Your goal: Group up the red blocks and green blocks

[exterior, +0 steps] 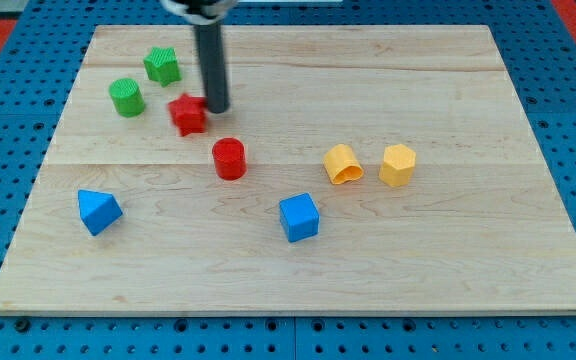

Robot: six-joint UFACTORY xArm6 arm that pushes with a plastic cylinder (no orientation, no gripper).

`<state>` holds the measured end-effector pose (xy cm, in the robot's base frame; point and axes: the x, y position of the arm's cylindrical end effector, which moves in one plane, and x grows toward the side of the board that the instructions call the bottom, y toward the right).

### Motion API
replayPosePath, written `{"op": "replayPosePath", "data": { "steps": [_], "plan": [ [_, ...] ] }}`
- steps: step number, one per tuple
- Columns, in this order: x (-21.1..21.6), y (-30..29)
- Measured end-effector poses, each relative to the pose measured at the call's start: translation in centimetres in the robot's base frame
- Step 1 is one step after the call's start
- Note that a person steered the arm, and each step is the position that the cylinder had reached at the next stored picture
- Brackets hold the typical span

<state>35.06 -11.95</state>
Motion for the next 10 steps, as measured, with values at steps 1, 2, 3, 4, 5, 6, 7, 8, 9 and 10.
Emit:
{"op": "replayPosePath", "data": {
  "steps": [1, 2, 3, 4, 5, 6, 7, 8, 9, 10],
  "plan": [
    [0.0, -1.5],
    [-4.7, 3.6],
    [-9.6, 2.8],
    [-10.4, -1.7],
    [-9.1, -6.4],
    [-5.9, -10.0],
    [-5.1, -7.1],
    [-6.1, -2.4],
    [-2.0, 2.6],
    [4.5, 5.9]
  ]
}}
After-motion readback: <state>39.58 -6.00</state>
